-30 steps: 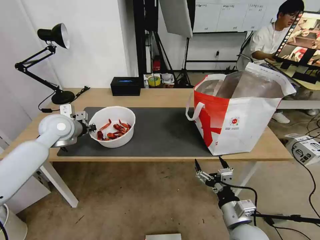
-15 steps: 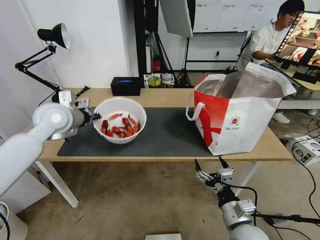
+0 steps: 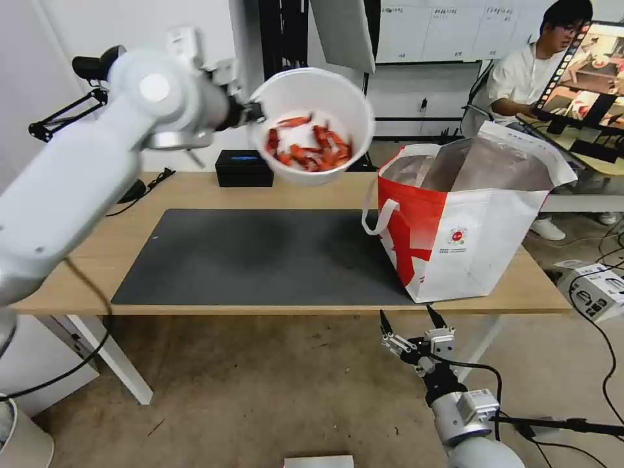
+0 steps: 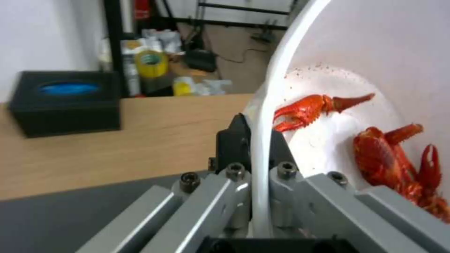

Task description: Pick up the trash from the table and place it into the takeout bag.

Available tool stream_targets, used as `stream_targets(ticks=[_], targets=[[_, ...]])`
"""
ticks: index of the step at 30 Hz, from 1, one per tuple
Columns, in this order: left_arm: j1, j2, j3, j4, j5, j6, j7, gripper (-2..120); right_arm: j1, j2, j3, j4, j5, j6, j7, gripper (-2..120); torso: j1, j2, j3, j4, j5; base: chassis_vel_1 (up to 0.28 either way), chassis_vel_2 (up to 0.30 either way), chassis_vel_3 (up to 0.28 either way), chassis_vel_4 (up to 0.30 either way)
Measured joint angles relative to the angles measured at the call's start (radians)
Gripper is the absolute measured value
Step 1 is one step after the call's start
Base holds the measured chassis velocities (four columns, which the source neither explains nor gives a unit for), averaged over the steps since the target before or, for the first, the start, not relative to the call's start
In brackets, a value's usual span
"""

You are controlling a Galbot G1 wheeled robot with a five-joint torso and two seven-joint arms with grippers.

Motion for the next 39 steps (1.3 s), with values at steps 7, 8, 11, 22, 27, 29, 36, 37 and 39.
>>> stream_targets(ticks=[7,8,11,22,27,29,36,37,39], targets=[[-0.062,-0.142,0.047,0.073,0.002,-0.017,-0.004,0,0.0,0.0,0.0,0.0,0.0,0.0,0.0,100,0.0,0.0,0.0,0.0,-0.0001,0.0,0.0,0.0,0.0],[-0.069,-0.16,0.05,0.085,0.003,-0.019,-0.007,0,0.0,0.0,0.0,0.0,0.0,0.0,0.0,100,0.0,0.0,0.0,-0.0001,0.0,0.0,0.0,0.0,0.0],[-0.081,-0.198,0.058,0.113,0.006,-0.023,-0.014,0,0.0,0.0,0.0,0.0,0.0,0.0,0.0,100,0.0,0.0,0.0,0.0001,0.0,0.0,0.0,0.0,0.0],[-0.118,-0.361,0.126,0.256,0.114,-0.037,-0.017,0,0.0,0.0,0.0,0.0,0.0,0.0,0.0,100,0.0,0.0,0.0,0.0,-0.0001,0.0,0.0,0.0,0.0],[-0.113,-0.428,0.153,0.314,0.186,-0.068,-0.014,0,0.0,0.0,0.0,0.0,0.0,0.0,0.0,100,0.0,0.0,0.0,0.0,-0.0001,0.0,0.0,0.0,0.0],[-0.107,-0.448,0.164,0.326,0.203,-0.079,-0.014,0,0.0,0.0,0.0,0.0,0.0,0.0,0.0,100,0.0,0.0,0.0,0.0,-0.0001,0.0,0.0,0.0,0.0],[-0.072,-0.487,0.204,0.334,0.288,-0.125,0.002,0,0.0,0.0,0.0,0.0,0.0,0.0,0.0,100,0.0,0.0,0.0,0.0,-0.0002,0.0,0.0,0.0,0.0],[-0.067,-0.49,0.214,0.331,0.297,-0.13,0.0,0,0.0,0.0,0.0,0.0,0.0,0.0,0.0,100,0.0,0.0,0.0,0.0003,-0.0002,0.0,0.0,0.0,0.0],[-0.062,-0.493,0.223,0.326,0.301,-0.132,-0.004,0,0.0,0.0,0.0,0.0,0.0,0.0,0.0,100,0.0,0.0,0.0,0.0003,-0.0003,0.0,0.0,0.0,0.0]])
